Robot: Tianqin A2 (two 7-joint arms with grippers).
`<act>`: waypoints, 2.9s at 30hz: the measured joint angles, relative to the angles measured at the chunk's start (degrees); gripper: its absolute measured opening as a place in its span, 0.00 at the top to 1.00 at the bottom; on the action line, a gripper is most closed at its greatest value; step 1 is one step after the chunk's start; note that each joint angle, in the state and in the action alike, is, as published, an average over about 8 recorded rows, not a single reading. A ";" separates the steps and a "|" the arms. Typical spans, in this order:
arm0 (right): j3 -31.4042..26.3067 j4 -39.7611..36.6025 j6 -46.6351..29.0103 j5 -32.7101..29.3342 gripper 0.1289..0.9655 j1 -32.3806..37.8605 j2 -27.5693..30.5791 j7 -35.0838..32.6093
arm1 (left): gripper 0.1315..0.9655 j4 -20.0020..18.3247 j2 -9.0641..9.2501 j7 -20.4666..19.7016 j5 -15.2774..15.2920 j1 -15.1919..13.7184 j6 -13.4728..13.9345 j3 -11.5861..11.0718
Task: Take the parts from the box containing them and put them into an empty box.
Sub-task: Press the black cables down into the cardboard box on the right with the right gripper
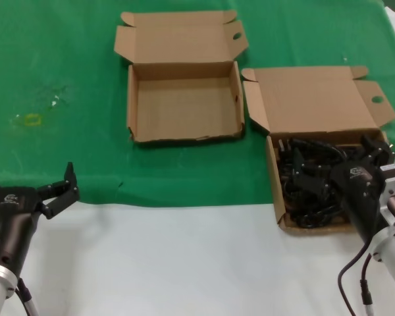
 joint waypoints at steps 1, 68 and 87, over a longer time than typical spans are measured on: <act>0.00 0.00 0.00 0.00 0.00 0.00 0.00 0.00 | 0.00 0.00 0.00 0.00 0.00 0.00 0.00 0.00; -13.84 1.72 5.83 6.80 0.00 4.10 15.50 -2.16 | 0.70 0.00 0.00 -0.02 0.01 0.00 0.00 0.00; -37.80 4.08 -15.45 1.25 0.00 28.13 44.43 13.16 | 0.97 0.00 0.00 -0.02 0.01 0.00 0.00 0.00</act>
